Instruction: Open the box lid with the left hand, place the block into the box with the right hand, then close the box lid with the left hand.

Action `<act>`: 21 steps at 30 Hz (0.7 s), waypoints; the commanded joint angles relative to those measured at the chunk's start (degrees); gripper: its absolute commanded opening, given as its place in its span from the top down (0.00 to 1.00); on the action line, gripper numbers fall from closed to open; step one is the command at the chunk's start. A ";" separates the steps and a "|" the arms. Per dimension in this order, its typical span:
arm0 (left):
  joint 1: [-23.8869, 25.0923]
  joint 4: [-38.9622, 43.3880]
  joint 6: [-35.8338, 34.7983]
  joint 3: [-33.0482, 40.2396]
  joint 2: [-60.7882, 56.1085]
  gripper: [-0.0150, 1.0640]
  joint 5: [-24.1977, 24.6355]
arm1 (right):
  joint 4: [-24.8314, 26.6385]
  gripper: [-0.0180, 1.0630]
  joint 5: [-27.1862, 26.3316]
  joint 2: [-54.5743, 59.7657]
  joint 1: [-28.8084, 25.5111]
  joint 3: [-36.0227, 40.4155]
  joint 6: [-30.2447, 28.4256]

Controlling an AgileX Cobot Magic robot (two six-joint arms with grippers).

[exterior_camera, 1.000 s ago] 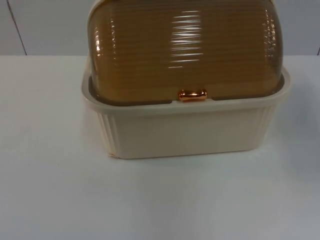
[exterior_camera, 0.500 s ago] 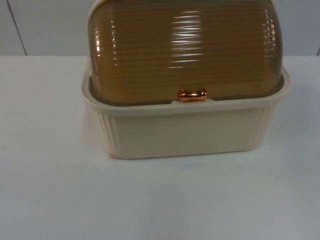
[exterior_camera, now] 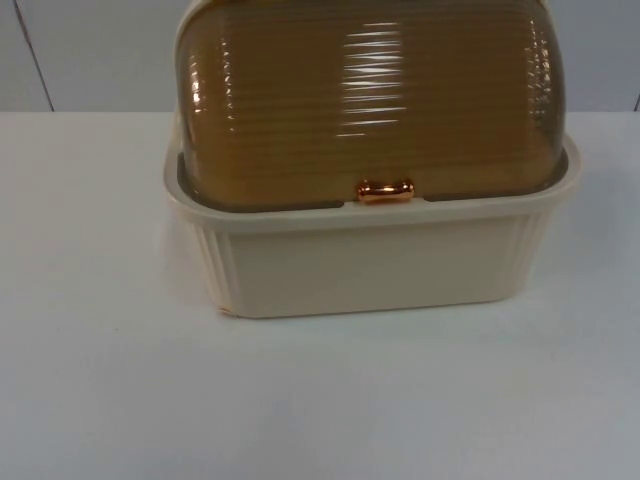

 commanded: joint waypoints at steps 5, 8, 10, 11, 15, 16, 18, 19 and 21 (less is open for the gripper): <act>-0.19 8.77 -2.14 1.36 -0.14 0.99 4.71 | -2.41 0.29 1.90 -0.18 -0.18 4.25 1.78; -0.19 9.62 -4.04 2.40 -0.14 0.99 4.82 | -2.39 0.29 0.95 -0.18 -0.18 4.84 1.78; -0.19 9.03 -5.81 4.63 -0.14 0.99 4.34 | -2.39 0.29 0.68 -0.18 -0.18 4.84 1.78; -0.19 9.03 -5.81 4.63 -0.14 0.99 4.34 | -2.39 0.29 0.68 -0.18 -0.18 4.84 1.78; -0.19 8.74 -7.24 5.74 -0.14 0.99 1.38 | -2.18 0.29 0.70 -0.18 -0.18 5.00 1.78; -0.19 8.74 -7.24 5.74 -0.14 0.99 1.38 | -2.18 0.29 0.70 -0.18 -0.18 5.00 1.78; -0.19 8.18 -7.24 6.45 -0.14 0.99 0.38 | -2.18 0.29 0.88 -0.18 -0.18 5.54 1.78; -0.19 8.06 -7.24 6.45 -0.14 0.99 0.38 | -2.18 0.29 0.88 -0.18 -0.18 5.54 1.78; -0.19 7.97 -7.24 6.45 -0.14 0.99 0.38 | -2.05 0.29 0.88 -0.18 -0.18 5.54 1.78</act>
